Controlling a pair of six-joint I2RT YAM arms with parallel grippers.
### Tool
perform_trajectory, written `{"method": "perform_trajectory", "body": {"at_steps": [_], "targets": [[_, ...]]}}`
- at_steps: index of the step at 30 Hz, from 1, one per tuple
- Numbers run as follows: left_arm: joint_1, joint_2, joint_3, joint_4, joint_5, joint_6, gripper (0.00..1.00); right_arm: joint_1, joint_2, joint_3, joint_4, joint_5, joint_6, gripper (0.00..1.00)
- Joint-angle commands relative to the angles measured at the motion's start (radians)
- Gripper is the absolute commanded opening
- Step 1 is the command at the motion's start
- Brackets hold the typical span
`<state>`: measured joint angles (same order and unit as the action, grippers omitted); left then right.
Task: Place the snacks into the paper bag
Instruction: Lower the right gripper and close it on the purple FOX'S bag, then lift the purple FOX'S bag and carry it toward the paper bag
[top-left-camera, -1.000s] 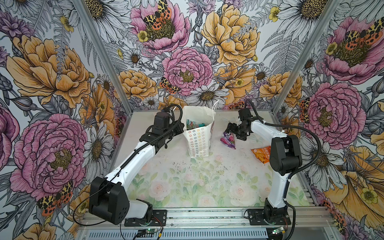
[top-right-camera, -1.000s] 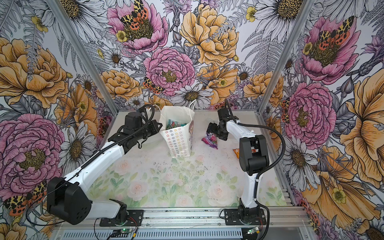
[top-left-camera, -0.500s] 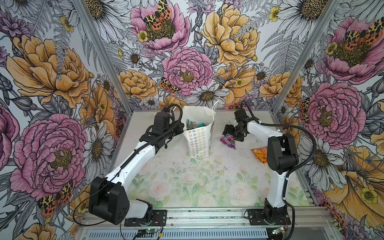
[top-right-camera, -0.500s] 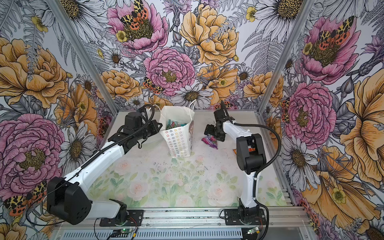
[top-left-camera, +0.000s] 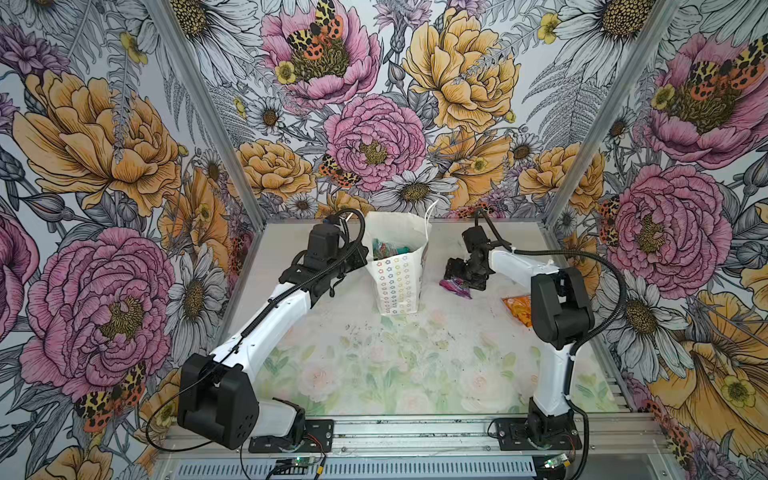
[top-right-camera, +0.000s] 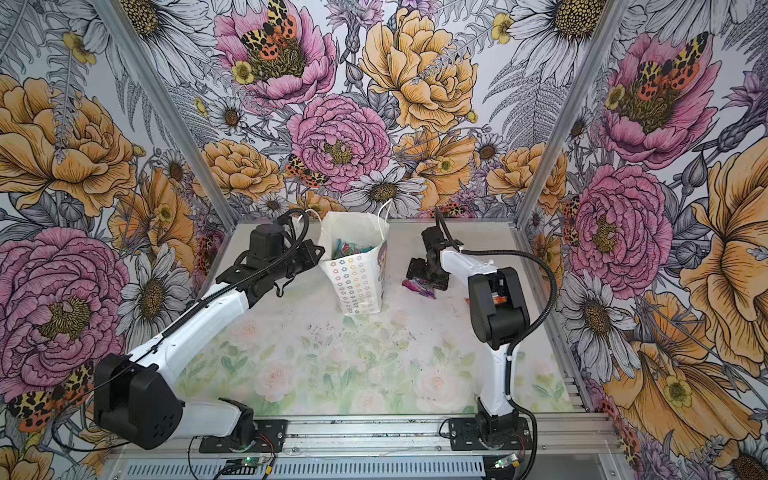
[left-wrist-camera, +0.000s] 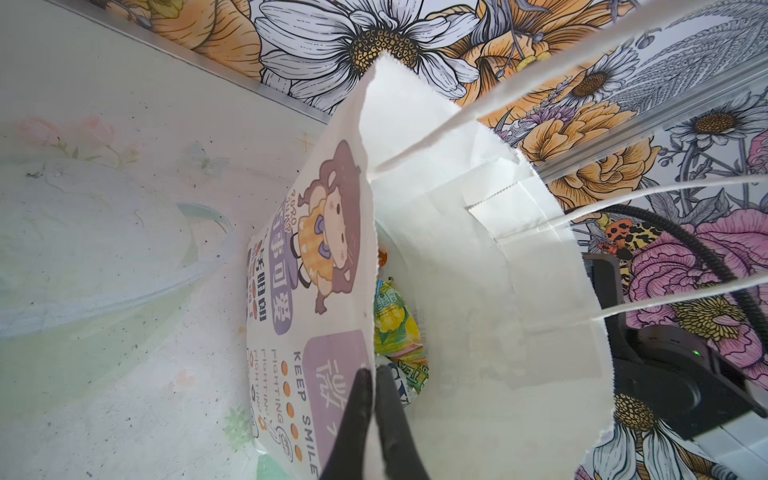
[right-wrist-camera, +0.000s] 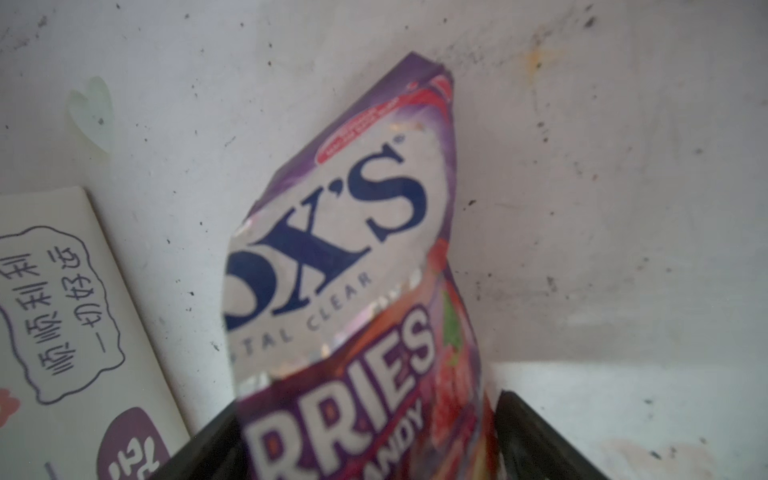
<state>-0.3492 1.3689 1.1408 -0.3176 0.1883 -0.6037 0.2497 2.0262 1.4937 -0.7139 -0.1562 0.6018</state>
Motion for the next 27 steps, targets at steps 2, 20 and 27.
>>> {"method": "perform_trajectory", "body": {"at_steps": [2,20,27], "targets": [[-0.004,-0.008,0.021,0.009,-0.028,0.004,0.00,0.013,0.031,-0.020,0.001,0.033,-0.016,0.88],[-0.004,-0.013,0.017,0.009,-0.027,0.005,0.00,0.036,-0.016,-0.053,0.001,0.043,-0.064,0.34],[-0.003,-0.017,0.017,0.009,-0.029,0.005,0.00,0.036,-0.116,-0.043,-0.007,0.051,-0.107,0.24]]}}
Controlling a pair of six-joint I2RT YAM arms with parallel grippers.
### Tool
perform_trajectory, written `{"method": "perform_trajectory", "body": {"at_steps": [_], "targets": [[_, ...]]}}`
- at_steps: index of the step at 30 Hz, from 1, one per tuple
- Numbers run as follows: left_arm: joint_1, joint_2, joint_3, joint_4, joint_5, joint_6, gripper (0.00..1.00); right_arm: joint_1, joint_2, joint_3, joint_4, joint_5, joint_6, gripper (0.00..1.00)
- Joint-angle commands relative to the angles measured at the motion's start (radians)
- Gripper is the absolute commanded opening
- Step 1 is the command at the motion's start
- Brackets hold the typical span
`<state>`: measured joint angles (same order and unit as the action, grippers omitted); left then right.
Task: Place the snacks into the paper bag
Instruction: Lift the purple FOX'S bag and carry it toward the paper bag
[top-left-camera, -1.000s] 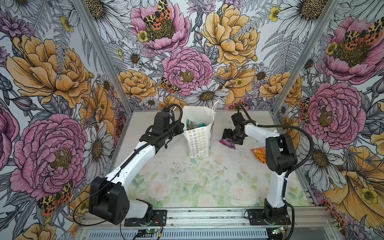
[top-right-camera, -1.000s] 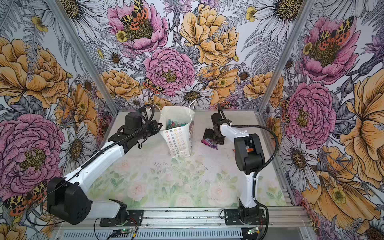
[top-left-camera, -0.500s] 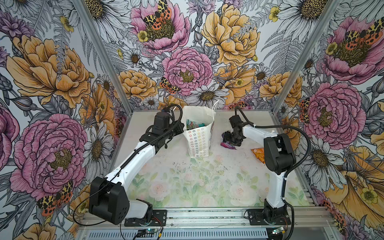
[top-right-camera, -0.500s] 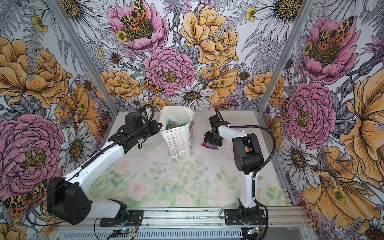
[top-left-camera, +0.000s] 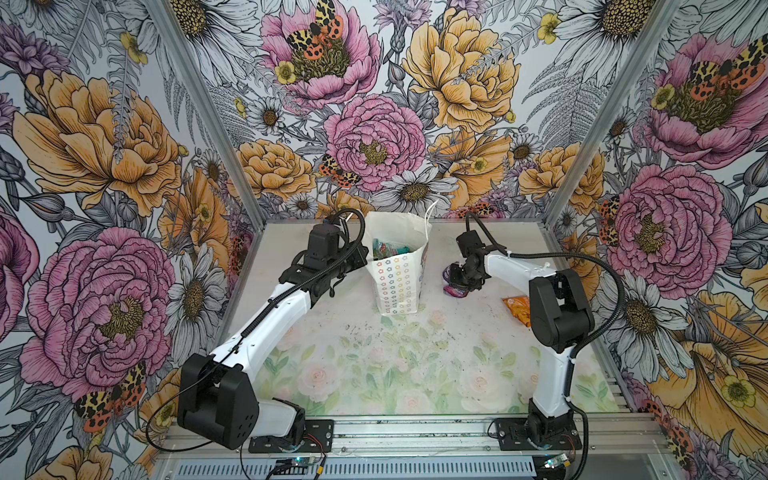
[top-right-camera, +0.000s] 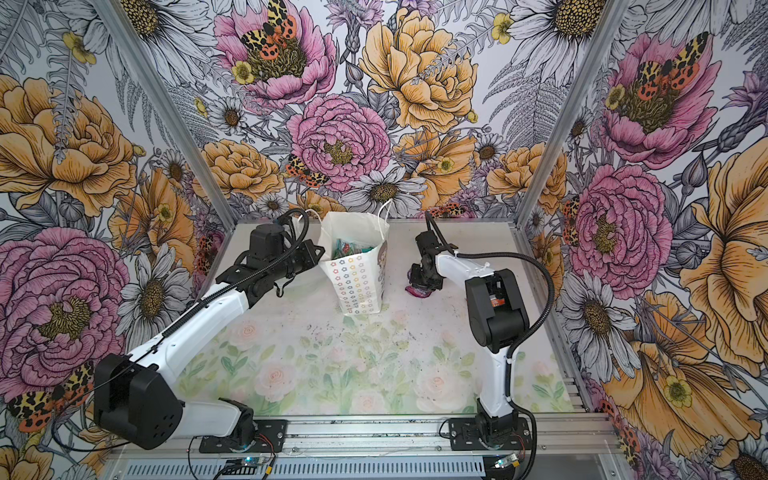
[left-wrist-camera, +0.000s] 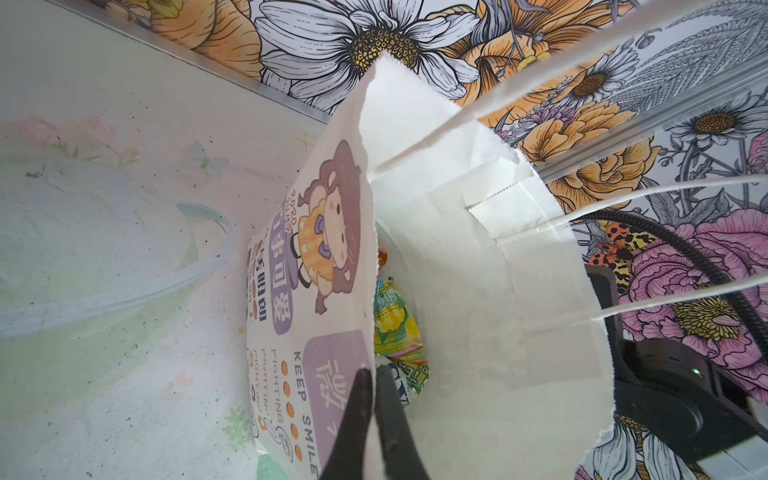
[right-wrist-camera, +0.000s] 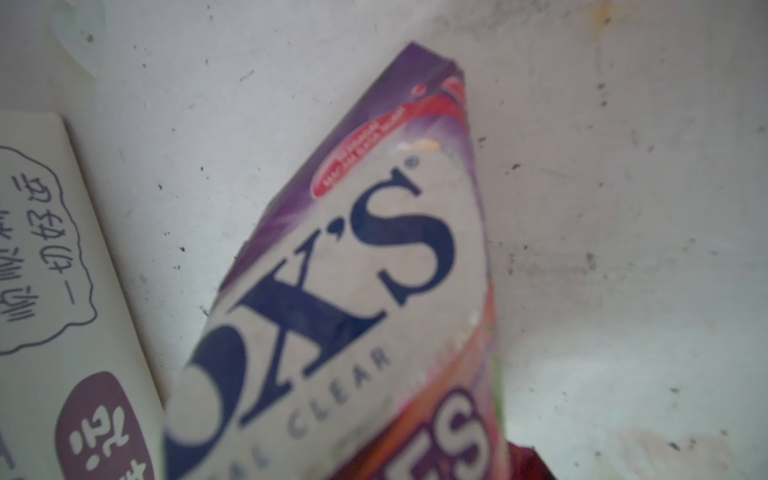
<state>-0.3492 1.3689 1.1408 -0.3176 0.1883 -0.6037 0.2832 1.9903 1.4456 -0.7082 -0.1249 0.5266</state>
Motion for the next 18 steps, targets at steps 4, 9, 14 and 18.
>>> {"method": "perform_trajectory", "body": {"at_steps": [4,9,14,18], "targets": [[-0.003,-0.019,0.016,0.009,-0.029,0.005,0.00,0.001,-0.151,0.026,-0.025,0.025,-0.070,0.20],[-0.002,-0.020,0.018,0.009,-0.028,0.005,0.00,0.001,-0.240,0.072,-0.038,0.012,-0.117,0.18],[-0.003,-0.018,0.017,0.009,-0.029,0.005,0.00,0.001,-0.347,0.129,-0.041,0.014,-0.170,0.17],[-0.003,-0.014,0.019,0.009,-0.026,0.005,0.00,0.002,-0.428,0.183,-0.041,0.015,-0.205,0.16]]}}
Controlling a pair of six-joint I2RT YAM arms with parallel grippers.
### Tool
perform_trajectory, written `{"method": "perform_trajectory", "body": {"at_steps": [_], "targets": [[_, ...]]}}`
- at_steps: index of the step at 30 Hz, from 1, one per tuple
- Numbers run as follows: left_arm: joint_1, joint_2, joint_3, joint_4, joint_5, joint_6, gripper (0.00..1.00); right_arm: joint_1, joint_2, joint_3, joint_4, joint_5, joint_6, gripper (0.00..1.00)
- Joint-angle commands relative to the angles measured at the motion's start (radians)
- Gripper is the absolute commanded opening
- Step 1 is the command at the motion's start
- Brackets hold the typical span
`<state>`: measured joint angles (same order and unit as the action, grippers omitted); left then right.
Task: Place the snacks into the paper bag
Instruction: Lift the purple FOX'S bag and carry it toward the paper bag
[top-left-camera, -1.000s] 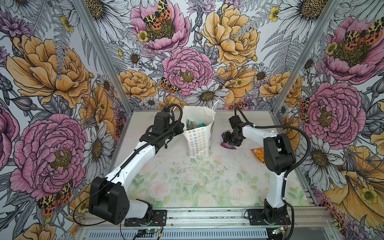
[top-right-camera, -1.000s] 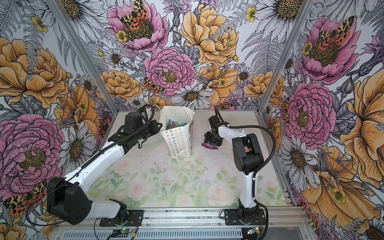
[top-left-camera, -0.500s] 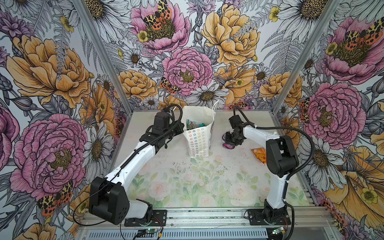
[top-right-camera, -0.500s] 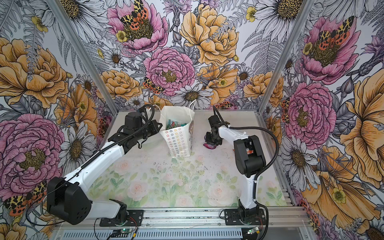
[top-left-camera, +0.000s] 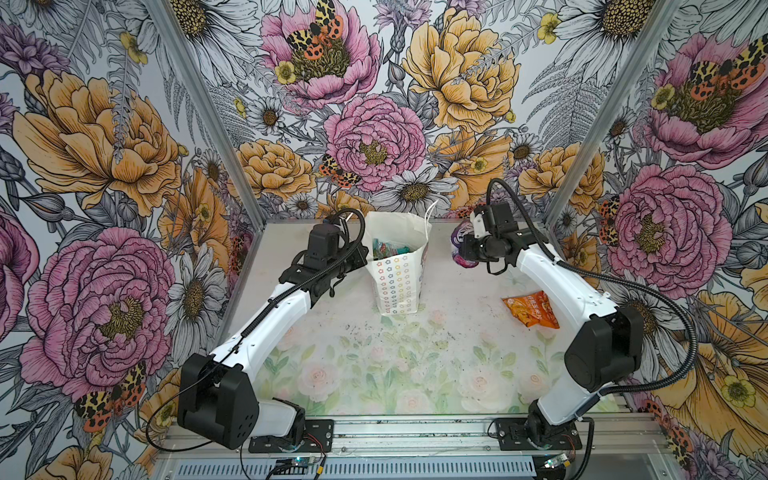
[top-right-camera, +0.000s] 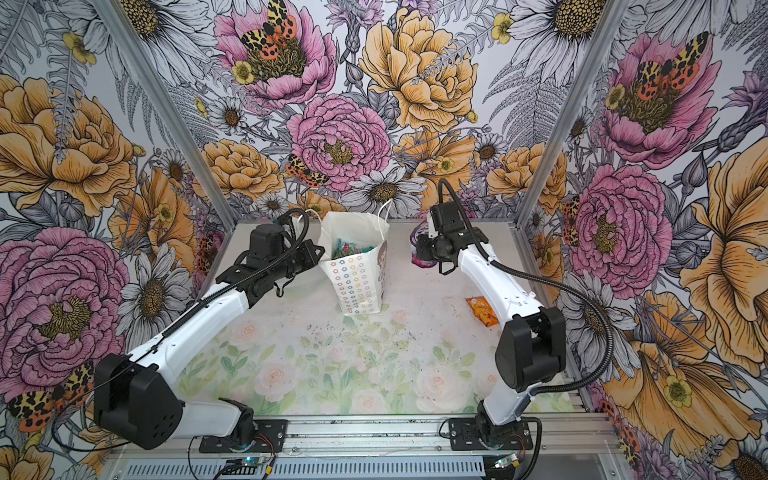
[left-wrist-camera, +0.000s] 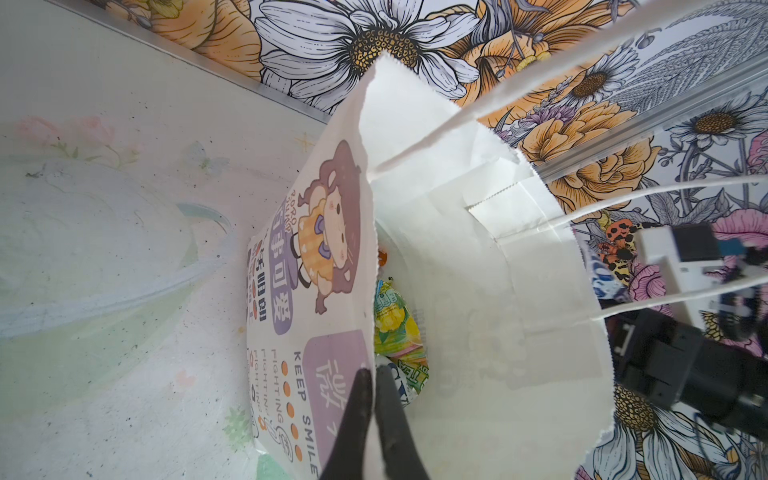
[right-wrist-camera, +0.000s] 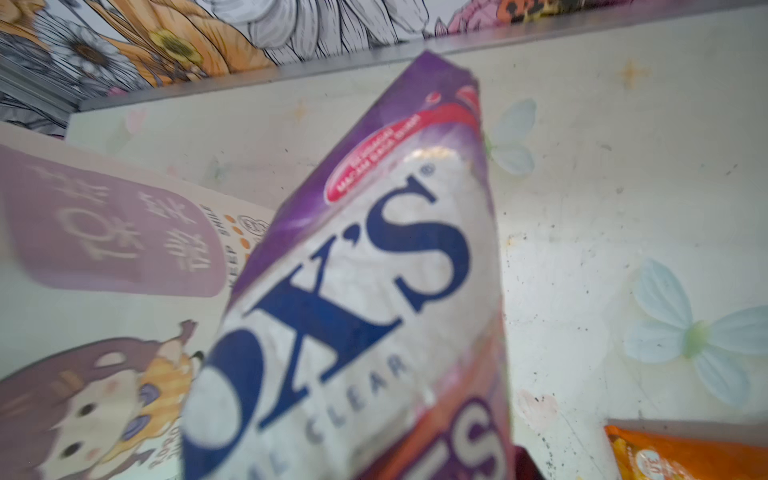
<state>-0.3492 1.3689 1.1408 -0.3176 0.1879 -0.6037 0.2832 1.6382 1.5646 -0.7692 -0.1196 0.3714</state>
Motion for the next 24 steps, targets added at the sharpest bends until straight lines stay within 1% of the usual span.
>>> {"method": "perform_trajectory", "body": {"at_steps": [1,10,17,24], "targets": [[-0.004,-0.013,0.020,0.009,-0.025,0.005,0.00,0.003,-0.093,0.081,0.021,0.008,-0.058,0.16],[-0.005,-0.013,0.021,0.012,-0.022,0.005,0.00,0.037,-0.196,0.210,0.038,-0.020,-0.133,0.13],[-0.007,-0.013,0.021,0.012,-0.024,0.004,0.00,0.104,-0.254,0.214,0.157,-0.072,-0.155,0.13],[-0.011,-0.014,0.023,0.012,-0.026,0.004,0.00,0.198,-0.244,0.209,0.256,-0.119,-0.165,0.13]]}}
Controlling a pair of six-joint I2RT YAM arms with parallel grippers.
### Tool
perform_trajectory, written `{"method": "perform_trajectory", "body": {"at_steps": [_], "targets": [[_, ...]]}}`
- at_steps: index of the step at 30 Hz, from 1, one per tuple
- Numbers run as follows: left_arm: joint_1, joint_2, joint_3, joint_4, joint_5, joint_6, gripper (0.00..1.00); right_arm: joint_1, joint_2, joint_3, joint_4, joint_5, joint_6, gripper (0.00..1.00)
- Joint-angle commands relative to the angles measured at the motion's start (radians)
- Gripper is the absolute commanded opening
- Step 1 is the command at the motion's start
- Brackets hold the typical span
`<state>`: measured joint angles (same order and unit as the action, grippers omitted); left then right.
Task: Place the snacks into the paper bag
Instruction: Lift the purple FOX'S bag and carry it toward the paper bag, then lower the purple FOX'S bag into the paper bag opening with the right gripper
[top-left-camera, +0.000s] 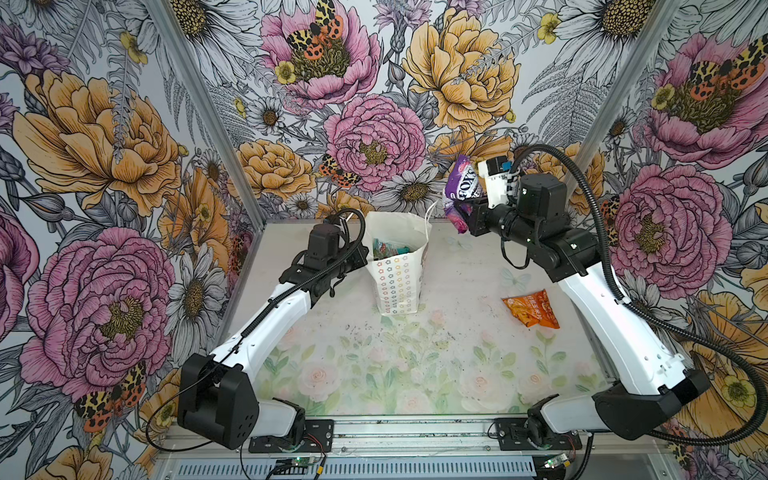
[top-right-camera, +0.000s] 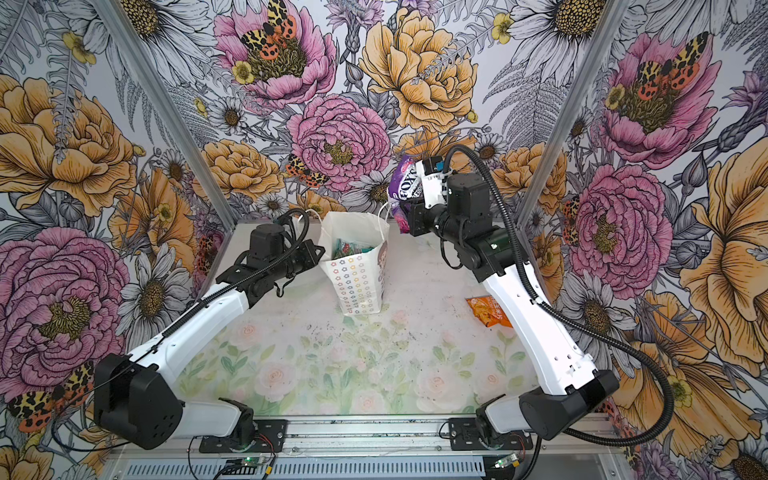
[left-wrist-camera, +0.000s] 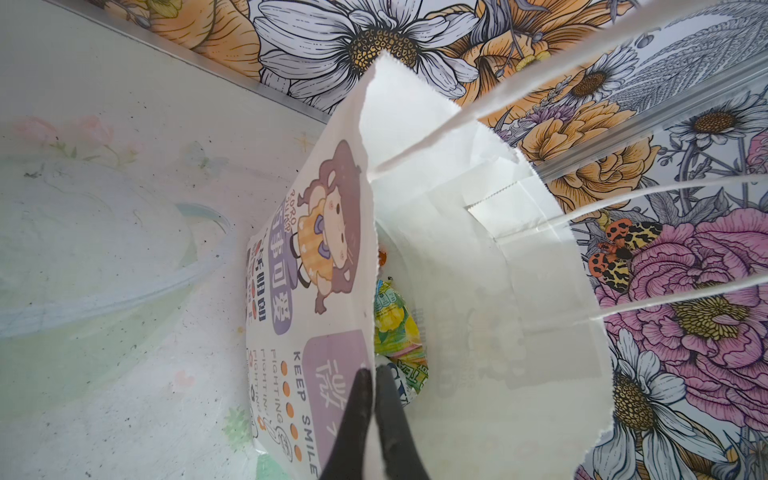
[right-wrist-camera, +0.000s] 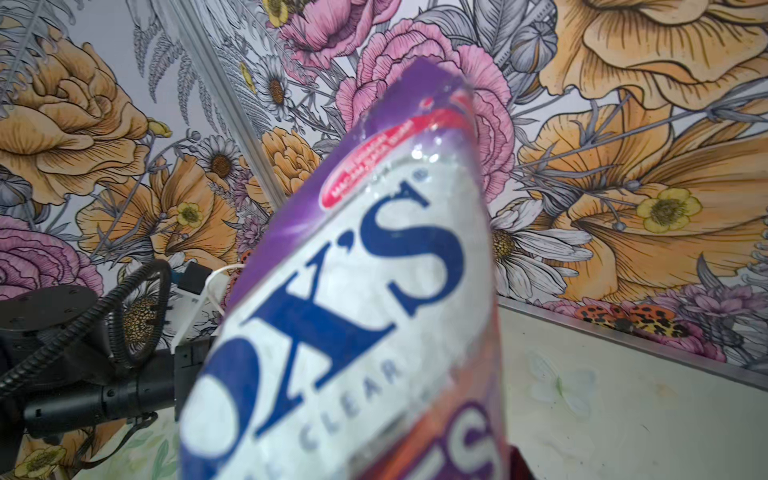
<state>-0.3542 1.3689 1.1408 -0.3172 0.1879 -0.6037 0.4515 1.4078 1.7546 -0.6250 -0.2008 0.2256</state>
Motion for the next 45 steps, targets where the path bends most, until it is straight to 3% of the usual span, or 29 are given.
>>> {"method": "perform_trajectory", "body": {"at_steps": [1,13,23,45], "targets": [[-0.006,-0.014,0.023,0.012,-0.026,0.004,0.00,0.045,-0.006,0.020,0.125,-0.041,-0.020,0.14],[-0.013,-0.014,0.026,0.011,-0.030,0.004,0.00,0.172,0.179,0.072,0.192,-0.017,-0.030,0.12],[-0.011,-0.019,0.021,0.012,-0.033,0.005,0.00,0.187,0.295,0.103,0.241,-0.016,-0.021,0.08],[-0.004,-0.022,0.015,0.015,-0.027,0.009,0.00,0.200,0.462,0.187,0.251,0.117,-0.063,0.11]]}}
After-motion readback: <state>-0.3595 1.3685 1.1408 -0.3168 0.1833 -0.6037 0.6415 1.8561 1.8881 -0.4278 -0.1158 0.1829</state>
